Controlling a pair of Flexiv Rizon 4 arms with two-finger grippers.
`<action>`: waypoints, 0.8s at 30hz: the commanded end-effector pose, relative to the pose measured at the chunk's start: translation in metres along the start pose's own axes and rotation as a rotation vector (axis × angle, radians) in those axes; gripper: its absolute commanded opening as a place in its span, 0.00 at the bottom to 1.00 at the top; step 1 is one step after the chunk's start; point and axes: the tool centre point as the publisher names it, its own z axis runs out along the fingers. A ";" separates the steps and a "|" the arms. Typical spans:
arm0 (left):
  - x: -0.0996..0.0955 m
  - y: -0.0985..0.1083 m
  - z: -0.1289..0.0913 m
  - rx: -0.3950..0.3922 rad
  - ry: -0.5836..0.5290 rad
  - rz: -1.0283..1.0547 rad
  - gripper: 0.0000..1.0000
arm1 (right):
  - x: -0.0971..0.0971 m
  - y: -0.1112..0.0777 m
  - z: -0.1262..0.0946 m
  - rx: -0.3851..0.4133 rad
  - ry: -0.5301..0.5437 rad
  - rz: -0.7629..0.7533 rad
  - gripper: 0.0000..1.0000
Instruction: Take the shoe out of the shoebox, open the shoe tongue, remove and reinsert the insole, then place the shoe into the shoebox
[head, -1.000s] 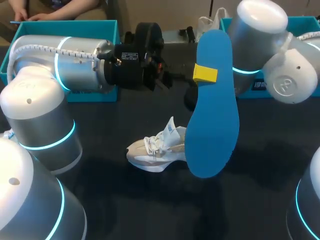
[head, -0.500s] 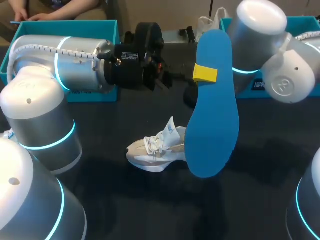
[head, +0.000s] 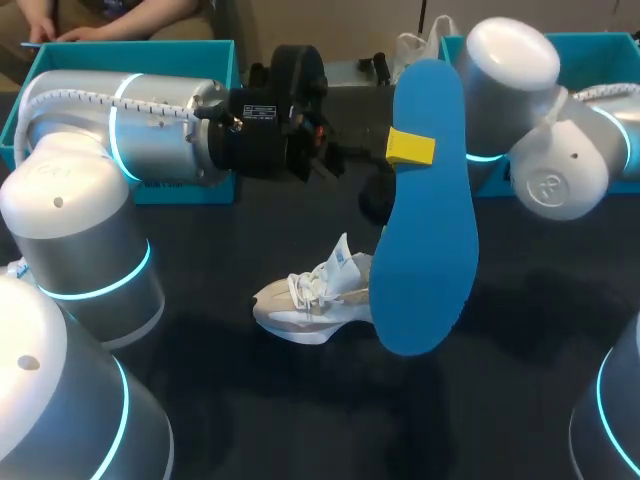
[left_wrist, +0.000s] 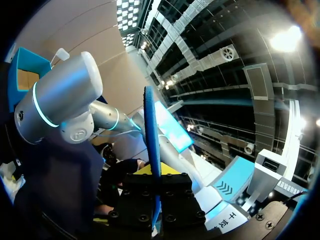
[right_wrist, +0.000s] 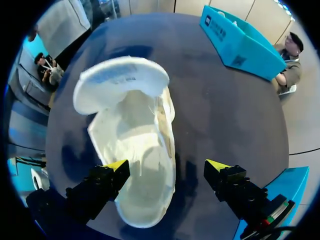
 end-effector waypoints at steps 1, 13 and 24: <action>0.000 0.001 0.000 0.000 -0.002 0.000 0.00 | -0.004 -0.006 0.017 0.012 0.025 0.003 1.00; 0.000 0.001 0.000 0.000 -0.002 0.000 0.00 | -0.016 0.011 0.046 -0.026 0.070 -0.034 1.00; 0.000 0.001 0.000 0.000 -0.002 0.000 0.00 | -0.018 0.010 0.056 0.019 0.113 -0.028 0.44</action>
